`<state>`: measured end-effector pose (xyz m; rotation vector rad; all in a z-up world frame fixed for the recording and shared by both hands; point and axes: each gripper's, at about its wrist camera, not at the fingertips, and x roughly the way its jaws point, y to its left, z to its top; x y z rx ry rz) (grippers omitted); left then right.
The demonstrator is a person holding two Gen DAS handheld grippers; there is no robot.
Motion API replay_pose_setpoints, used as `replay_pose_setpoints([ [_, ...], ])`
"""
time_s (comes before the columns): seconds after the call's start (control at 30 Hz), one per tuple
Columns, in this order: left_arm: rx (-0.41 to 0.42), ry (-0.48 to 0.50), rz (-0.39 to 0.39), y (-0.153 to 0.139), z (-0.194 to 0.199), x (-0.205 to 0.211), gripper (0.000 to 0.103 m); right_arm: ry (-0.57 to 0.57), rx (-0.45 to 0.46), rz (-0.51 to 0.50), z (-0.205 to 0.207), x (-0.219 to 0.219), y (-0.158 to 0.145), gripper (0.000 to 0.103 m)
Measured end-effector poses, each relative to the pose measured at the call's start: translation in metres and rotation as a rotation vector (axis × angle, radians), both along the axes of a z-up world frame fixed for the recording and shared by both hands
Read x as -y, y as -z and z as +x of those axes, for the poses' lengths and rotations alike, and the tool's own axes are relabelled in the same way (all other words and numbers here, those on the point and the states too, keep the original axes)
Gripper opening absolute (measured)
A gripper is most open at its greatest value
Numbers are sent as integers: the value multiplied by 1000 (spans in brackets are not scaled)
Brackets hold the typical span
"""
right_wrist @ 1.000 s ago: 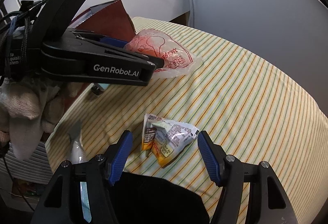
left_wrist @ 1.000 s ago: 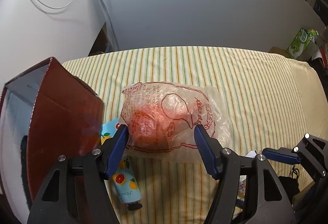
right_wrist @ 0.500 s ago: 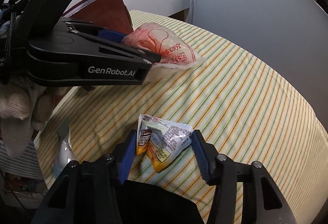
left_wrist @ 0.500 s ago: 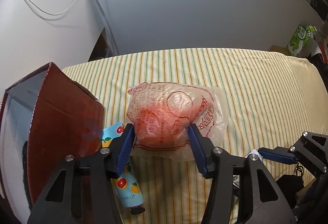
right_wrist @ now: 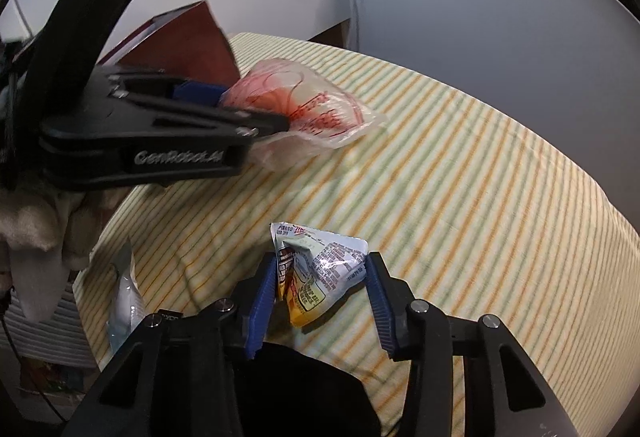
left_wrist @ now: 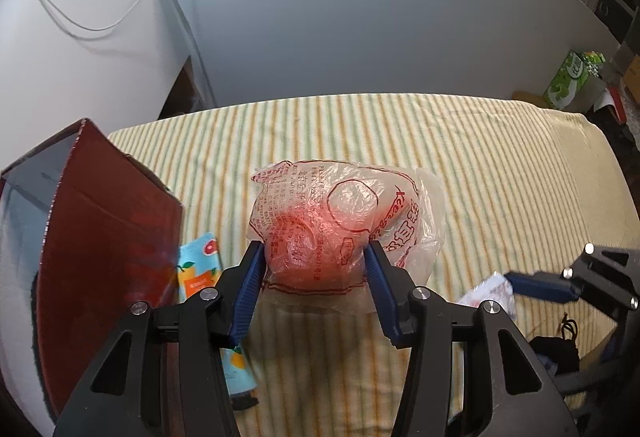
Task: Organize soft objects
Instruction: 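Lift the plastic bag and snack packet with both grippers over the shoebox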
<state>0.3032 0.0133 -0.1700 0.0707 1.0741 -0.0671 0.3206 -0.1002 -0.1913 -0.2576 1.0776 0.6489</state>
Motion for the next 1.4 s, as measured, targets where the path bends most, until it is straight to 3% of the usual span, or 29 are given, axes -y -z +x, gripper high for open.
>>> replay_pose_setpoints([
  [0.33, 28, 46, -72, -16, -20, 14, 49, 101, 13, 45, 3, 46, -19, 40],
  [0.83, 155, 93, -223, -71, -93, 6, 49, 224, 58, 167, -29, 114, -69, 40],
  [1.17, 278, 16, -242, -114, -154, -60, 49, 216, 105, 216, -43, 124, -116, 40],
  [1.4, 362, -126, -208, -124, -199, -125, 49, 154, 140, 245, -50, 70, -128, 40],
])
